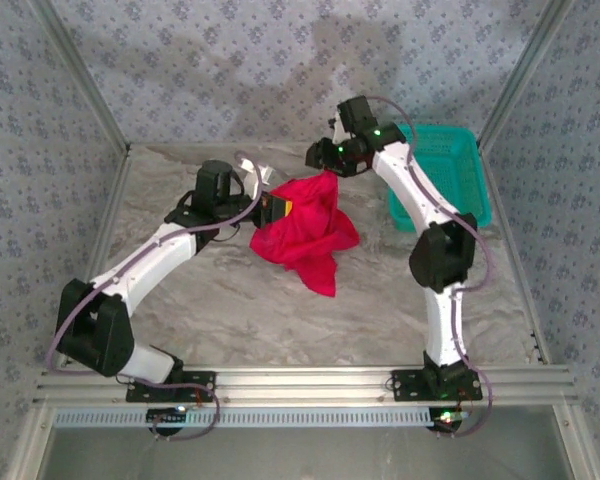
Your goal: Fold the inside-out t-shirt
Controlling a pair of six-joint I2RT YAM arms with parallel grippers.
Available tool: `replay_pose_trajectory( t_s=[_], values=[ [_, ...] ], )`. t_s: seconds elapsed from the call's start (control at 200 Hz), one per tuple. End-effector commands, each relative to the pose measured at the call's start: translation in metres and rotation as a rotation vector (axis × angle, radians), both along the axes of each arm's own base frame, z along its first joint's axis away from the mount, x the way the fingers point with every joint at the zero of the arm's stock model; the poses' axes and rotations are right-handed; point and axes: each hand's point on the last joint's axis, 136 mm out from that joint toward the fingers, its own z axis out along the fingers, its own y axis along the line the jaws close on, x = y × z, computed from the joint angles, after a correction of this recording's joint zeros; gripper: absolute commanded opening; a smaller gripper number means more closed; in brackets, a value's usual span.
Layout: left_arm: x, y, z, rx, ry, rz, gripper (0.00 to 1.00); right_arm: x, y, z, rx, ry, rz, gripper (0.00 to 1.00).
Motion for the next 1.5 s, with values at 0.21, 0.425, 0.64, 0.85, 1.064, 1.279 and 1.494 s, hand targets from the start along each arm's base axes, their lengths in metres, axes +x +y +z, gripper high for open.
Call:
replay_pose_trajectory(
  t_s=[0.21,0.425,0.64,0.85,1.064,1.279,1.494],
  values=[
    [-0.008,0.004,0.018,-0.111,0.004,0.033,0.0,-0.099,-0.069,-0.006,-0.123,0.043,-0.151,0.71],
    [-0.006,0.003,0.009,-0.095,0.04,0.033,0.0,-0.134,-0.012,-0.004,0.22,0.055,-0.092,0.7],
    [-0.009,0.004,0.01,-0.11,0.046,0.041,0.0,-0.122,0.032,-0.02,0.312,0.095,-0.093,0.75],
    [-0.01,0.027,0.011,-0.071,0.02,0.126,0.0,-0.099,0.039,-0.056,0.205,0.138,-0.113,0.0],
    [0.019,0.124,-0.016,0.02,0.069,0.531,0.04,-0.158,-0.035,-0.106,-0.044,0.163,-0.064,0.0],
    [0.01,0.149,-0.078,0.118,0.244,0.646,0.17,-0.197,-0.05,-0.147,-0.085,0.226,-0.03,0.0],
    [-0.008,0.127,-0.077,0.325,0.1,0.524,0.46,-0.193,-0.052,-0.146,-0.121,0.216,-0.04,0.0]
  ],
)
